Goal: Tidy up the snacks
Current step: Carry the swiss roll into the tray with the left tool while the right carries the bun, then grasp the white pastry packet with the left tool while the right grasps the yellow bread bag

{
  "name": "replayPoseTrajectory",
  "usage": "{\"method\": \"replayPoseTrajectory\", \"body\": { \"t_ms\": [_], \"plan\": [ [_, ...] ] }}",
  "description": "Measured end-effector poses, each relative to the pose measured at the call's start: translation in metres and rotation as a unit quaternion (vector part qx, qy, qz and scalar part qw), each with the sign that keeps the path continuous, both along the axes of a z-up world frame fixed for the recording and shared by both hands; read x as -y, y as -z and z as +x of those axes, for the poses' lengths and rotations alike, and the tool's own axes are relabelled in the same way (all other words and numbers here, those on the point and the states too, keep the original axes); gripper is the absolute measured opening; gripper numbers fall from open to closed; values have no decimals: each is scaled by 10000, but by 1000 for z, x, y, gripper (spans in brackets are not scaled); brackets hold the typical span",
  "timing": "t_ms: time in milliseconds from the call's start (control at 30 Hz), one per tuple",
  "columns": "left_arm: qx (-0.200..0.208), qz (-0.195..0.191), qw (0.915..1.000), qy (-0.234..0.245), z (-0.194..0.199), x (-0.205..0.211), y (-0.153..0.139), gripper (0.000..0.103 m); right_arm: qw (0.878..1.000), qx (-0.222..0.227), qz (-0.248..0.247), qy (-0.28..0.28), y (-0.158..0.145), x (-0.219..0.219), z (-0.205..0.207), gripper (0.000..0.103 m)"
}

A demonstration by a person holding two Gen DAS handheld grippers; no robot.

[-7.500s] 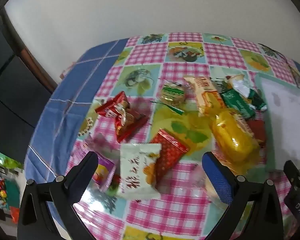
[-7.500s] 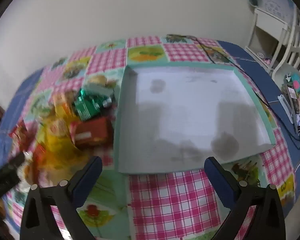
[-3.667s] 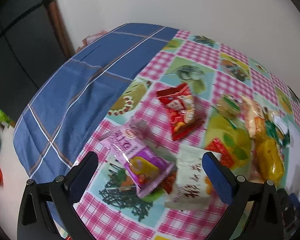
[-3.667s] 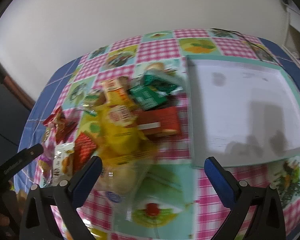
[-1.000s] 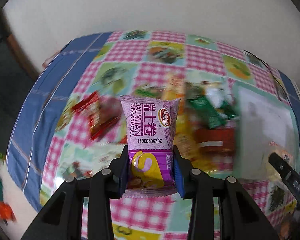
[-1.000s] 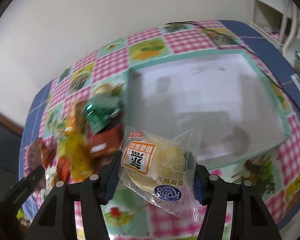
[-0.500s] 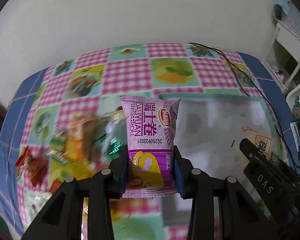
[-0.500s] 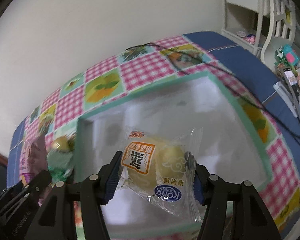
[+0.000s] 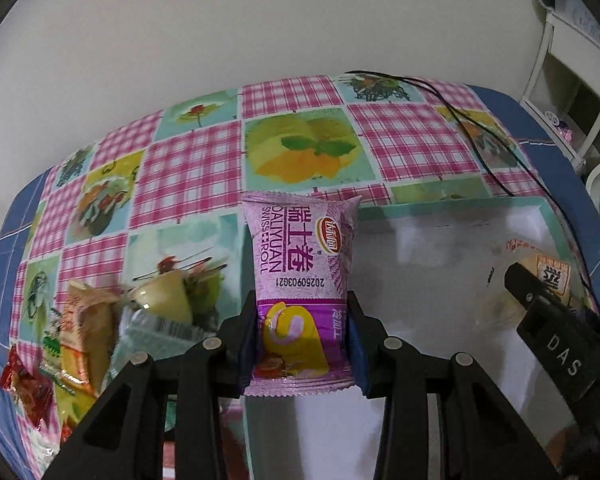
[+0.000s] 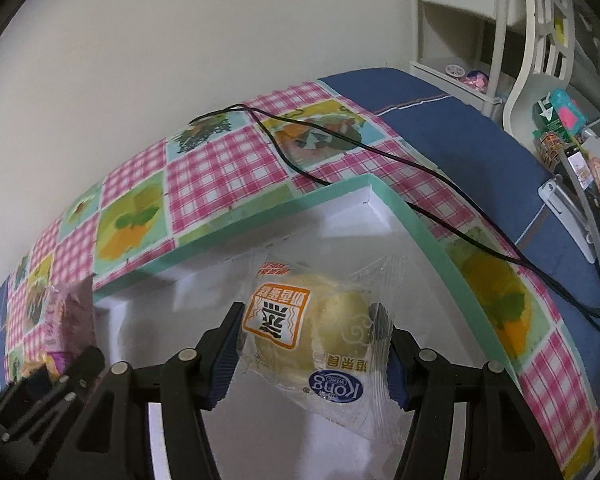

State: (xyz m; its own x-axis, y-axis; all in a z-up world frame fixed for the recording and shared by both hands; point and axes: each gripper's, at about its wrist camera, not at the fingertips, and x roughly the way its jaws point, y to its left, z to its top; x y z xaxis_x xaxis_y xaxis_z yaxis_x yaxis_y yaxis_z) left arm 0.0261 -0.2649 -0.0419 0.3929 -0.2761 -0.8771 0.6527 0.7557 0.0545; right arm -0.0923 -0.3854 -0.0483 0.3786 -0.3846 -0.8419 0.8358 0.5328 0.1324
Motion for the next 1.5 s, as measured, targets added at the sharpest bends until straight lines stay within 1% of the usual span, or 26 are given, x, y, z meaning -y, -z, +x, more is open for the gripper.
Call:
{"method": "replayPoseTrajectory", "body": {
  "t_ms": [200, 233, 300, 500, 533, 567, 600, 633, 733, 800, 867, 933, 967, 1000, 1067, 1133, 1200, 1300, 1400, 1500],
  "plan": [
    [-115, 20, 9999, 47, 1, 7, 9, 42, 10000, -25, 29, -53, 3, 4, 7, 66],
    [-115, 21, 9999, 49, 1, 6, 8, 44, 10000, -51, 19, -48, 3, 3, 6, 66],
    [-115, 25, 9999, 40, 1, 5, 4, 58, 10000, -79, 43, -26, 2, 3, 6, 66],
    [-123, 25, 9999, -40, -3, -6, -17, 59, 9999, -58, 87, 3, -10, -2, -3, 66],
    [-114, 43, 9999, -61, -3, -8, -20, 60, 10000, -68, 69, -12, -13, -3, -5, 69],
    [-104, 72, 9999, -102, -4, -12, -24, 66, 10000, -78, 49, -33, -16, -6, -6, 70],
    [-101, 79, 9998, -143, -4, -17, -27, 73, 10000, -80, 43, -39, -18, -7, -7, 75],
    [-103, 64, 9997, -195, -4, -22, -29, 74, 9999, -87, 39, -44, -20, -10, -10, 78],
    [-175, -10, 9988, -464, -1, -40, -34, 75, 9999, -86, 81, -122, -21, -19, -15, 81],
    [-191, -59, 9975, -672, -1, -56, -35, 84, 9997, -133, 84, -204, -21, -27, -17, 83],
    [-139, -33, 9964, -836, -2, -70, -34, 85, 9992, -214, 28, -327, -22, -38, -18, 85],
    [-77, 83, 9958, -913, -1, -79, -33, 86, 9989, -217, -20, -409, -24, -46, -19, 88],
    [-14, 140, 9954, -946, -1, -84, -33, 88, 9988, -204, -32, -442, -26, -49, -20, 89],
    [54, 195, 9948, -995, -1, -90, -34, 91, 9987, -180, -44, -479, -28, -55, -21, 91],
    [89, 214, 9937, -1101, 0, -104, -36, 93, 9984, -160, -76, -529, -30, -62, -22, 95],
    [60, 162, 9926, -1200, 0, -117, -38, 96, 9980, -168, -110, -600, -34, -72, -22, 102],
    [49, 154, 9913, -1307, 0, -128, -39, 99, 9974, -153, -139, -689, -37, -82, -23, 103],
    [9, 180, 9883, -1512, 1, -147, -38, 100, 9965, -203, -141, -799, -39, -94, -23, 103],
    [1, 169, 9863, -1644, 1, -163, -39, 100, 9958, -122, -125, -903, -43, -105, -26, 103],
    [98, 200, 9856, -1676, 0, -176, -42, 103, 9947, 16, 74, -1022, -44, -115, -28, 103]
  ]
}}
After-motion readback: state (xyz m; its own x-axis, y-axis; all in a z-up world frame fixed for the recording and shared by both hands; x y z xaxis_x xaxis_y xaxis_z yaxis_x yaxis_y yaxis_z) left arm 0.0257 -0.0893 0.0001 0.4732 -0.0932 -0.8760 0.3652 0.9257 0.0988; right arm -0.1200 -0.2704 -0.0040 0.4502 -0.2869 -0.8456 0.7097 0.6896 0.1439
